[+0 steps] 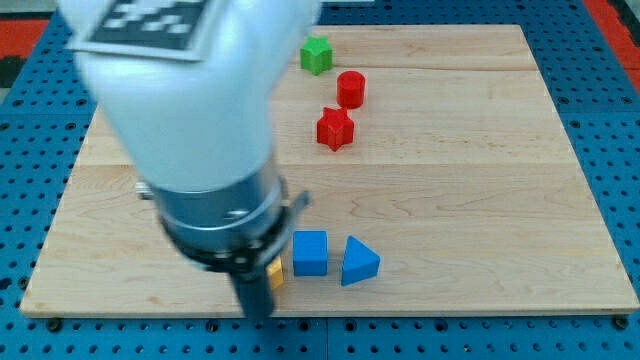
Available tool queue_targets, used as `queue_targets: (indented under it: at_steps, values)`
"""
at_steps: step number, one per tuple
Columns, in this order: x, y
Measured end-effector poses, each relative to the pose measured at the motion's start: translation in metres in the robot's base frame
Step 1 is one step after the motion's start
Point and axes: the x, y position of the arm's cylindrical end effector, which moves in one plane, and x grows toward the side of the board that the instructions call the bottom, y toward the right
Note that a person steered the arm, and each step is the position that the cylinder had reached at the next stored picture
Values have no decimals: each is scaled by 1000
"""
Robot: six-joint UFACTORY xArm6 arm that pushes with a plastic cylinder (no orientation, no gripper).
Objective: Move the yellow hexagon to the bottom side of the red star
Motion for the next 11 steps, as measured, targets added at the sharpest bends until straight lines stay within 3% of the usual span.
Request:
queue_targets:
  at_steps: [2,4,5,7,8,10,11]
  values:
    - [-47,39]
    - [-1,22]
    - [-32,-10]
    - [-120,-21]
    - [-91,-33]
    - [-148,-80]
    - [-163,-12]
